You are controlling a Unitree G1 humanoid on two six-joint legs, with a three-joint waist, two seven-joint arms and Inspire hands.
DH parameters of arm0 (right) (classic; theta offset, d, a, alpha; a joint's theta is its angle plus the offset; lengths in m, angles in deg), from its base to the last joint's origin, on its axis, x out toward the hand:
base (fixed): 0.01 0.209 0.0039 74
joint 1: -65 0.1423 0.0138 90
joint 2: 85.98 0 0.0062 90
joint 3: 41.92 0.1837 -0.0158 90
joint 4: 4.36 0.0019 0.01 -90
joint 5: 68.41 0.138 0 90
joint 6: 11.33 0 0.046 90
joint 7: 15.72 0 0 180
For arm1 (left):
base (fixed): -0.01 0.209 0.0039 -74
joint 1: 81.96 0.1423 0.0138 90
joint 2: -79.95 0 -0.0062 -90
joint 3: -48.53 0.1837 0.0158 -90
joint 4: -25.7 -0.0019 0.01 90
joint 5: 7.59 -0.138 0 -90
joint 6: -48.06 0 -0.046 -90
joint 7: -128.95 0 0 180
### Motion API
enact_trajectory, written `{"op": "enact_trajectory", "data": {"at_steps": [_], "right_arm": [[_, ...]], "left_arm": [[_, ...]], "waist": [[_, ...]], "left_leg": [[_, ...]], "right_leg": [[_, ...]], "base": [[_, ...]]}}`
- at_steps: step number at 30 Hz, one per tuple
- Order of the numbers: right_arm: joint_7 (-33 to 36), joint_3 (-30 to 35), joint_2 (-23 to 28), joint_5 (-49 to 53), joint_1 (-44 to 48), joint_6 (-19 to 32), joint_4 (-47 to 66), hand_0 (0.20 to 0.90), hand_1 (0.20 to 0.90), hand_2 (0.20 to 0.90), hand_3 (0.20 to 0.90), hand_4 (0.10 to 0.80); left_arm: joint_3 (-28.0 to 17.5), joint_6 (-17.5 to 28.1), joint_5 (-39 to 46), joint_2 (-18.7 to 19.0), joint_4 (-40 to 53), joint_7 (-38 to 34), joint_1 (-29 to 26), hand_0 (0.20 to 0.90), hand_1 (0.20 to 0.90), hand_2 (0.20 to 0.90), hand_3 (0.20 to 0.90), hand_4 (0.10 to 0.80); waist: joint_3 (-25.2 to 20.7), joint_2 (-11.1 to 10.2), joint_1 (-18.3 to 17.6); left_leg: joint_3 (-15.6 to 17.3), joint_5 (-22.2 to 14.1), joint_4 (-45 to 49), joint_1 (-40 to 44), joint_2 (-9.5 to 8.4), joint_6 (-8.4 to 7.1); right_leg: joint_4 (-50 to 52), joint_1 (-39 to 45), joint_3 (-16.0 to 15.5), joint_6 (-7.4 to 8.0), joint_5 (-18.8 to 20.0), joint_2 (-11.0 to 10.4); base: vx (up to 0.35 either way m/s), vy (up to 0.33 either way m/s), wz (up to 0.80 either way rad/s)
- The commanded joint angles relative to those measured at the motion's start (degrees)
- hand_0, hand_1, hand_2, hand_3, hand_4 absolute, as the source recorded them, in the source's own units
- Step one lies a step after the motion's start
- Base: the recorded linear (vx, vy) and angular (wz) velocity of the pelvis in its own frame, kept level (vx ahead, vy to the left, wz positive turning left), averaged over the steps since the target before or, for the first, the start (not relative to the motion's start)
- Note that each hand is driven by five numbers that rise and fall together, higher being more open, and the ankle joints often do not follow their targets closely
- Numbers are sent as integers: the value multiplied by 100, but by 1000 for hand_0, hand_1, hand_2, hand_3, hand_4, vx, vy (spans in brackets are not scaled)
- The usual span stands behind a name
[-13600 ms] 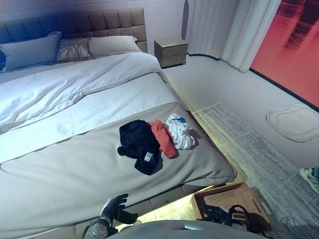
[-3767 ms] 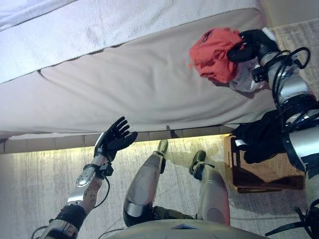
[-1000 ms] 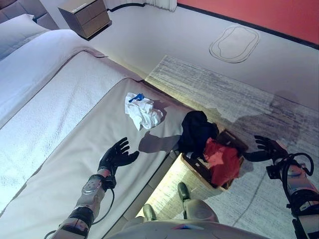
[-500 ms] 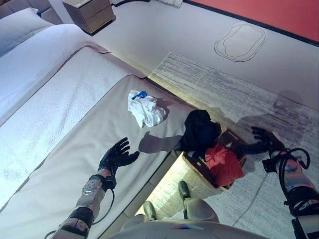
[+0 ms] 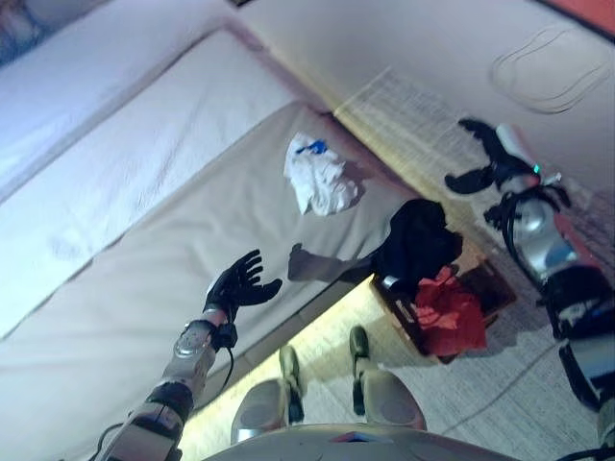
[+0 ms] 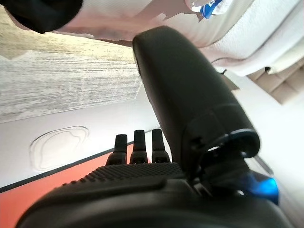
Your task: Pick up the clothes from the bed and place them into the basket
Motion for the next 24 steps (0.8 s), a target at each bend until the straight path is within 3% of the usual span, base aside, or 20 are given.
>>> {"op": "enact_trajectory", "data": {"at_steps": [1,9,14,24], "right_arm": [[516,-308,336,38,715,104,115,900,900,900,900,800],[549,-961,341,364,1656,-195,-429,900,900,900,900,800],[834,-1006,456,572,2105,-329,-759,900,900,900,900,800],[819,-1128,702,1304,2740,-362,-1427,900,900,900,900,800]], "left_arm": [[174,700,5,508,786,21,127,900,900,900,900,800],[315,812,268,742,1269,45,399,900,900,900,900,800],[87,656,893,948,1901,94,677,900,900,900,900,800],[-165,514,1425,1236,2977,-169,1214,900,900,900,900,800]], "waist": [[-33,-338,201],[420,-102,504],[788,11,765],[789,225,1081]], "left_leg": [[-227,-1074,1817,-704,-301,89],[-394,-1070,2746,-1595,-540,142],[-477,-1228,3445,-2419,-694,256],[-662,-1655,4551,-3663,-718,378]], "right_leg": [[1560,-250,-321,-209,-1140,-167],[2662,-1067,-532,-377,-1479,-236],[3609,-1880,-650,-405,-1717,-371],[4636,-3059,-707,-434,-2088,-470]], "base": [[-23,-77,36],[-1,-36,26],[-14,-65,21],[28,-54,16]]}}
